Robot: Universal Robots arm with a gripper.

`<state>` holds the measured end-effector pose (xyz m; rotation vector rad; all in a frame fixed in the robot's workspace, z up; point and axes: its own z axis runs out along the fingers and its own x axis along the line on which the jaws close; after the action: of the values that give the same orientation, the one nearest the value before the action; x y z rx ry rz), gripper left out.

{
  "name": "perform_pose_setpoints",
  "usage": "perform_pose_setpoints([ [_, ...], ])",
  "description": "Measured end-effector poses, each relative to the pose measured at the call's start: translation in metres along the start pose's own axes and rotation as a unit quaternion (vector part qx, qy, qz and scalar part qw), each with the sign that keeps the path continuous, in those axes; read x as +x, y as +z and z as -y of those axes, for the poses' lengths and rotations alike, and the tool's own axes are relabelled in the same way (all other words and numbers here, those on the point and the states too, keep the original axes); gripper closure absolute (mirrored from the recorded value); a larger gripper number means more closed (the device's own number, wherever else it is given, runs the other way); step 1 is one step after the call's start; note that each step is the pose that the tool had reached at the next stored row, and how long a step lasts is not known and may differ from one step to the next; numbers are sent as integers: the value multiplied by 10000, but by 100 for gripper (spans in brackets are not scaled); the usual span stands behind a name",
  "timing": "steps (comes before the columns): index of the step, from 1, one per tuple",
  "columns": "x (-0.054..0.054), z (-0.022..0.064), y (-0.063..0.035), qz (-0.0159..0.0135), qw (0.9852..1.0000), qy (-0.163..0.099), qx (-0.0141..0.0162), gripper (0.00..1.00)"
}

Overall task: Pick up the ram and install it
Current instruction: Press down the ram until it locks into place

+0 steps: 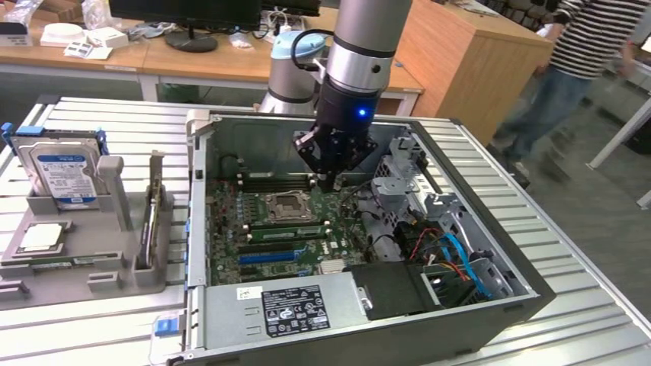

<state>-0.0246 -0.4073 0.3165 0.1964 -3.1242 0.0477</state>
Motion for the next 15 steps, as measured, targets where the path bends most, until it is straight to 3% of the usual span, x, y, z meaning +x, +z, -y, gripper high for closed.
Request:
perform_pose_setpoints([
  [5, 0, 0, 1, -14, 9990, 455, -6, 89],
  [9, 0, 0, 2, -24, 9966, 819, -11, 89],
  [15, 0, 0, 1, -26, 9961, 880, -11, 89],
])
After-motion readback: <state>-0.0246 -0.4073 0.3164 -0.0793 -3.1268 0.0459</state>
